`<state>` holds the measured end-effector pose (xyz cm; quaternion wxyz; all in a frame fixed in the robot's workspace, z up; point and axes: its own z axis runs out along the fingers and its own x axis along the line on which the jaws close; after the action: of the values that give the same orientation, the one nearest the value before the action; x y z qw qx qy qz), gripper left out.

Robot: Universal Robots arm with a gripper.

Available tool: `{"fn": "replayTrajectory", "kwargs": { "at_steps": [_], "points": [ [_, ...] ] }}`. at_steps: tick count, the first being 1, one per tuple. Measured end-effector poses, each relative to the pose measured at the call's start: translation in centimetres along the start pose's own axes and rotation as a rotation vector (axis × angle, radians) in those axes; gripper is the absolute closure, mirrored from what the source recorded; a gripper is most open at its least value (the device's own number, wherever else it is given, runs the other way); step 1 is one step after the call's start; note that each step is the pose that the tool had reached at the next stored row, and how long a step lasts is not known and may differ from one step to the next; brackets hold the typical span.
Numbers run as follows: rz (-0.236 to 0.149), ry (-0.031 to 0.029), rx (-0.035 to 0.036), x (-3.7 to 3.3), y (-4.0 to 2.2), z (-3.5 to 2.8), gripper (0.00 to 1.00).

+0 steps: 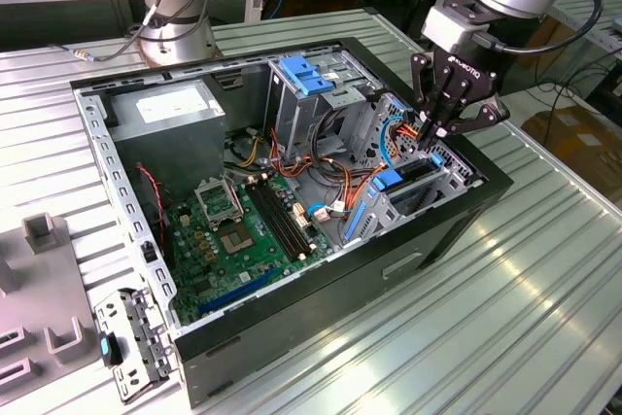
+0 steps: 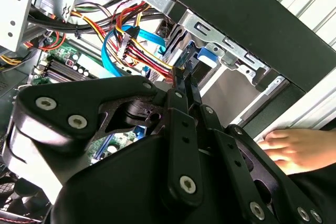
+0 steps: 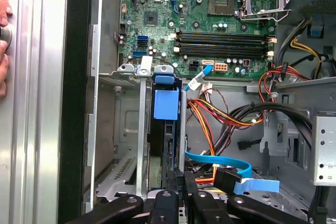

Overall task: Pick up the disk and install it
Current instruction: 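Insert the first disk wire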

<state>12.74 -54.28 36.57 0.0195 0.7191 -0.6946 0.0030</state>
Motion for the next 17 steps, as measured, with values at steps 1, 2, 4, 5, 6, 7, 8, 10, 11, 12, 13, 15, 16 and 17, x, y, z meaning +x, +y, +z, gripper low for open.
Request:
{"fn": "replayTrajectory", "kwargs": {
  "at_steps": [1, 2, 4, 5, 6, 7, 8, 10, 11, 12, 13, 15, 16, 17],
  "points": [
    [0.000, 0.0000, 0.0000, 0.00, 0.00, 0.00, 0.84],
    [0.004, -0.0001, -0.0002, 0.00, 0.00, 0.00, 0.84],
    [0.025, -0.0005, -0.0008, 0.00, 0.01, 0.02, 0.84],
    [0.037, -0.0009, -0.0012, 0.00, 0.01, 0.05, 0.84],
    [0.050, -0.0014, -0.0016, 0.00, 0.01, 0.10, 0.84],
    [0.060, -0.0017, -0.0019, 0.00, 0.01, 0.17, 0.84],
    [0.061, -0.0015, -0.0019, 0.02, 0.01, 0.24, 0.84],
    [0.061, -0.0014, -0.0018, 0.21, 0.04, 0.40, 0.84],
    [0.061, -0.0014, -0.0014, 0.28, 0.14, 0.49, 0.84],
    [0.061, -0.0016, -0.0012, 0.35, 0.25, 0.63, 0.84],
    [0.060, -0.0016, -0.0009, 0.37, 0.27, 0.70, 0.84],
    [0.058, -0.0013, 0.0020, 0.44, 0.34, 0.80, 0.84],
    [0.056, -0.0014, 0.0040, 0.48, 0.37, 0.86, 0.84],
    [0.051, -0.0013, 0.0070, 0.53, 0.41, 0.93, 0.84]
  ]
}}
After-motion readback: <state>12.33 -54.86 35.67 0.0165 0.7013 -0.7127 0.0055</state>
